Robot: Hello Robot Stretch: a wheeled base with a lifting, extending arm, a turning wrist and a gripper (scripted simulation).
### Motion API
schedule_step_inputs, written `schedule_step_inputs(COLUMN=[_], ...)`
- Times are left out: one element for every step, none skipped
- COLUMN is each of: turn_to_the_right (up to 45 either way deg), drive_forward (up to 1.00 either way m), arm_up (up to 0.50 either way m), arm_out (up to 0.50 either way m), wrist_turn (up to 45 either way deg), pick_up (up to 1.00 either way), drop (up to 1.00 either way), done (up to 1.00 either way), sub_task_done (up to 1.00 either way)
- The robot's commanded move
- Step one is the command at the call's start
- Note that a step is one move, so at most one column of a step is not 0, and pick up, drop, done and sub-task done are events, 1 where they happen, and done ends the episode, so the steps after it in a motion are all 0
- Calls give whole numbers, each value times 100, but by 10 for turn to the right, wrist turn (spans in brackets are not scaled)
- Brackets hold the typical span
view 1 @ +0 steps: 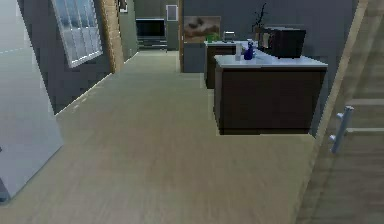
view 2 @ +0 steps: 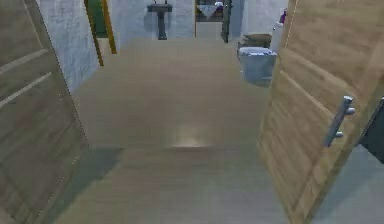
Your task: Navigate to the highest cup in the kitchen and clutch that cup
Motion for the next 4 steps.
schedule_step_inputs(turn_to_the_right=[0,0,-30,-450], drive_forward=[100,100,0,0], arm_up=[0,0,0,0], arm_out=[0,0,0,0], wrist_turn=[0,0,0,0], pick_up=[0,0,0,0], drop=[0,0,0,0], done=[0,0,0,0], sub_task_done=[0,0,0,0])
